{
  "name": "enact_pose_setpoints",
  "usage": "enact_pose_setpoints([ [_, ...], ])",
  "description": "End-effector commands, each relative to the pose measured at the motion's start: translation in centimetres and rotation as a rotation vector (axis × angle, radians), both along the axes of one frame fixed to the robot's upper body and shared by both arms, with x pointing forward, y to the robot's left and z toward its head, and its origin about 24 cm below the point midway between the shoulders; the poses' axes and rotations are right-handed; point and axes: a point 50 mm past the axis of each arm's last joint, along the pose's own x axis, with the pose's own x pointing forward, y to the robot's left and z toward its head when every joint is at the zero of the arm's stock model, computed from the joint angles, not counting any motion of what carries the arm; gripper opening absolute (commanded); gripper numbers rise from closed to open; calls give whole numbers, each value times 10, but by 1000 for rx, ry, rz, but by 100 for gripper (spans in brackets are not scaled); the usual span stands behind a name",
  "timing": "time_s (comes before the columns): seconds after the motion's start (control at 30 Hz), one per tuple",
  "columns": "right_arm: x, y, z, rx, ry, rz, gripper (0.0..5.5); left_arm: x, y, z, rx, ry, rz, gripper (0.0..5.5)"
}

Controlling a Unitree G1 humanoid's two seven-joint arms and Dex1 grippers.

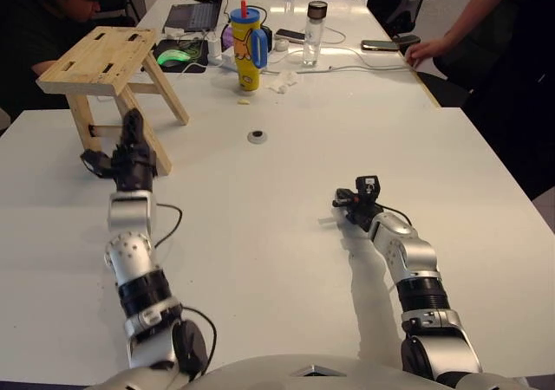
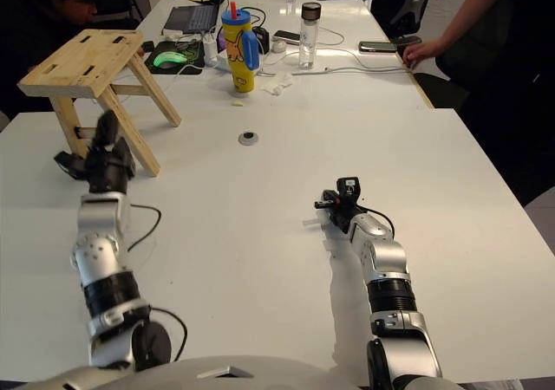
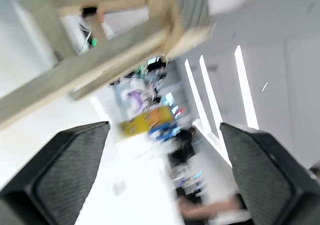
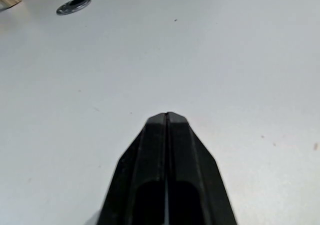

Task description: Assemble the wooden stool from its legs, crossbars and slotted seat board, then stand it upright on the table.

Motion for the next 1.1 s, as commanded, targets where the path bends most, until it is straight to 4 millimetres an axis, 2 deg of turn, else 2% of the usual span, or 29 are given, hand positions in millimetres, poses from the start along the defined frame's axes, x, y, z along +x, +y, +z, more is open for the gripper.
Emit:
enact_pose_setpoints([
  [0.03, -7, 1, -10, 1, 29, 1, 0, -1, -30, 1, 303, -22, -139, 369],
  [0.17, 1, 9, 6, 23, -73, 5, 0, 11, -43, 16, 576, -93, -150, 311],
  [0.33, 17, 20, 22, -18, -186, -43, 0, 25, -56, 26, 763, -123, -102, 304],
  [0.4, 26, 28, 41, 6, -301, -81, 0, 32, -60, 27, 817, -99, -63, 304],
  [0.47, 30, 41, 63, 78, -422, -35, 0, 42, -65, 27, 936, -67, 3, 304],
  [0.57, 34, 54, 84, 14, -564, -15, 0, 55, -71, 28, 1021, -6, 79, 304],
  [0.73, 44, 61, 83, 21, -549, -98, 0, 65, -86, 28, 1011, -32, 40, 304],
  [0.83, 50, 65, 85, 22, -544, -175, 0, 67, -94, 29, 1105, -68, 53, 304],
  [0.97, 47, 74, 79, 65, -528, -155, 0, 68, -103, 34, 1152, -152, 93, 304],
  [1.1, 44, 81, 75, 71, -531, -137, 0, 71, -94, 32, 1163, -162, 118, 304],
])
